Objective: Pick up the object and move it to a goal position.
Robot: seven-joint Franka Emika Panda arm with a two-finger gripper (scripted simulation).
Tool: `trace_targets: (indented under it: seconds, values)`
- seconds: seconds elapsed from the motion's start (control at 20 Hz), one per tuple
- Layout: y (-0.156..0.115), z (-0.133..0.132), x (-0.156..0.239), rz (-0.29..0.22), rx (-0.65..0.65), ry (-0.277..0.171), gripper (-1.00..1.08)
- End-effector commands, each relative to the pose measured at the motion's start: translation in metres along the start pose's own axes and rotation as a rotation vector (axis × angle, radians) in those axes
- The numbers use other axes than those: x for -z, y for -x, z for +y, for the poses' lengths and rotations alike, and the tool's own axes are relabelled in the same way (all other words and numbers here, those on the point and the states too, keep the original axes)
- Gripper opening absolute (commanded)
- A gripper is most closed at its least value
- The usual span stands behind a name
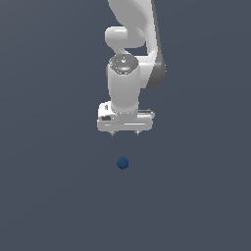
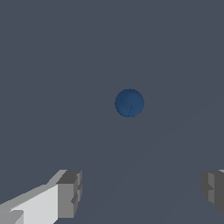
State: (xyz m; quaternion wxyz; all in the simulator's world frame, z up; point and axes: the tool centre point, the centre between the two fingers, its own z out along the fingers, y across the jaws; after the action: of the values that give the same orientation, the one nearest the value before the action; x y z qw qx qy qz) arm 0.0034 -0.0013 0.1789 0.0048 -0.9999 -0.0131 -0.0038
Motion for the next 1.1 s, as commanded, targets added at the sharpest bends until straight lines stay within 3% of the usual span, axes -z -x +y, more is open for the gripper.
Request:
trace_targets:
  seconds: [0.0,0.45,1.05]
  values:
    - [0.000,0.000,0.000,0.000,0.000,0.000,1.00]
    - [-0.003,-0.013,0.009,0.003,0.024,-0.020,1.00]
    - [-0.012,-0.010,-0.002,0.001,0.023,-0.017,1.00]
